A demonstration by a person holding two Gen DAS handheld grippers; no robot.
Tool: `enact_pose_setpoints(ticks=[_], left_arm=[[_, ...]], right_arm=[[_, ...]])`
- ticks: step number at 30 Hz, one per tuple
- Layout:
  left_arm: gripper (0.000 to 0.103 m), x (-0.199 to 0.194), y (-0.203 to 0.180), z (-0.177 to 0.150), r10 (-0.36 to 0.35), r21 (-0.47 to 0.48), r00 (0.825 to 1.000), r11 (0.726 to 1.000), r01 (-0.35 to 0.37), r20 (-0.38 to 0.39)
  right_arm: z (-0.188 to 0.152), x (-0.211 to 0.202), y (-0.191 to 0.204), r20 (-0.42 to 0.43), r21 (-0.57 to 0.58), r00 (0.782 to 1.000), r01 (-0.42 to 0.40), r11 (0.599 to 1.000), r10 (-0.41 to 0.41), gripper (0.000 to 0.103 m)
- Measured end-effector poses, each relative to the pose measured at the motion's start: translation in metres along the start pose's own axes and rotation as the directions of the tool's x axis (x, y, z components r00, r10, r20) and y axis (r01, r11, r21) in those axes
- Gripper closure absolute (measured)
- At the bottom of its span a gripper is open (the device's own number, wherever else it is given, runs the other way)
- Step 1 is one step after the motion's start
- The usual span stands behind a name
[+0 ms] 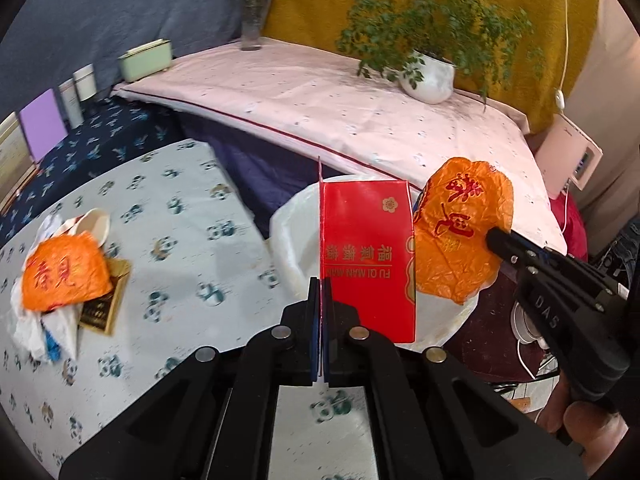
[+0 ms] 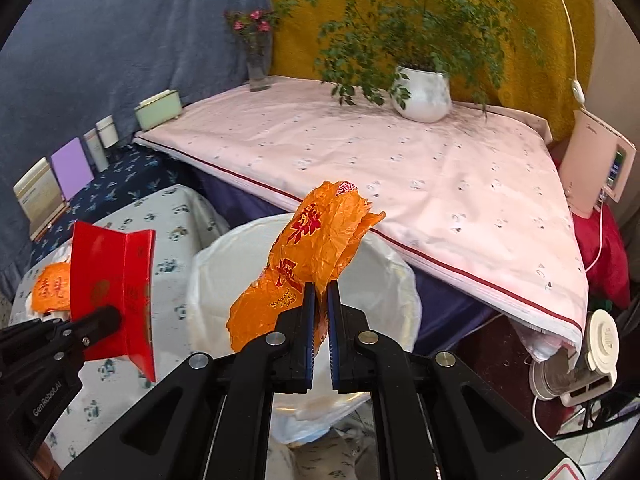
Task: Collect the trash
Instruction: 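Carry the red box and orange bag to the bin and release both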
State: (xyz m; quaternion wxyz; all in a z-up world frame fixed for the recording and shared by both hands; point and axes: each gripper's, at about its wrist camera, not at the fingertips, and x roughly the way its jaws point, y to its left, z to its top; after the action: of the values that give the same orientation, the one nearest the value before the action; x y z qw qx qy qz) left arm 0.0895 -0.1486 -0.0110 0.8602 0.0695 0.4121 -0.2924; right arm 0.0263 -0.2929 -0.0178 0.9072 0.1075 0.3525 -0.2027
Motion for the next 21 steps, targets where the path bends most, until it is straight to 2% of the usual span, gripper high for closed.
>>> enact_pose_setpoints(ticks=[8, 9, 10, 11, 13, 17, 21], left_arm=[[0.098, 0.031, -0.021, 0.015, -0.029, 0.021, 0.999, 0.999, 0.03, -0.021], [0.094, 0.033, -0.022, 0.016, -0.022, 0.021, 1.0, 1.0, 0.023, -0.02], [0.078, 0.035, -0.021, 0.017, -0.015, 0.02, 1.0, 1.0, 0.016, -0.017], [0.06, 0.036, -0.021, 0.017, -0.008, 0.019, 1.0, 1.0, 0.009, -0.013], [0.048, 0.032, -0.018, 0.018, 0.01, 0.009, 1.0, 1.0, -0.01, 0.017], [0.046, 0.026, -0.009, 0.018, 0.039, 0.009, 0.999, 0.999, -0.04, 0.038], [0.046, 0.022, 0.006, 0.015, 0.059, -0.026, 0.998, 0.998, -0.059, 0.035]], right_arm=[[-0.004, 0.013, -0.015, -0.021, 0.022, 1.0, 0.017, 1.0, -0.017, 0.094], [-0.003, 0.014, -0.015, -0.017, 0.024, 1.0, 0.02, 1.0, -0.02, 0.093], [-0.003, 0.016, -0.016, -0.018, 0.027, 1.0, 0.02, 0.999, -0.02, 0.089], [-0.002, 0.017, -0.017, -0.017, 0.032, 1.0, 0.019, 0.999, -0.019, 0.081], [-0.001, 0.015, -0.017, -0.005, 0.038, 1.0, 0.025, 0.999, -0.025, 0.066], [0.0, 0.01, -0.013, 0.013, 0.03, 1.0, 0.025, 0.999, -0.026, 0.056], [0.003, 0.004, -0.005, 0.024, 0.022, 1.0, 0.012, 1.0, -0.012, 0.053]])
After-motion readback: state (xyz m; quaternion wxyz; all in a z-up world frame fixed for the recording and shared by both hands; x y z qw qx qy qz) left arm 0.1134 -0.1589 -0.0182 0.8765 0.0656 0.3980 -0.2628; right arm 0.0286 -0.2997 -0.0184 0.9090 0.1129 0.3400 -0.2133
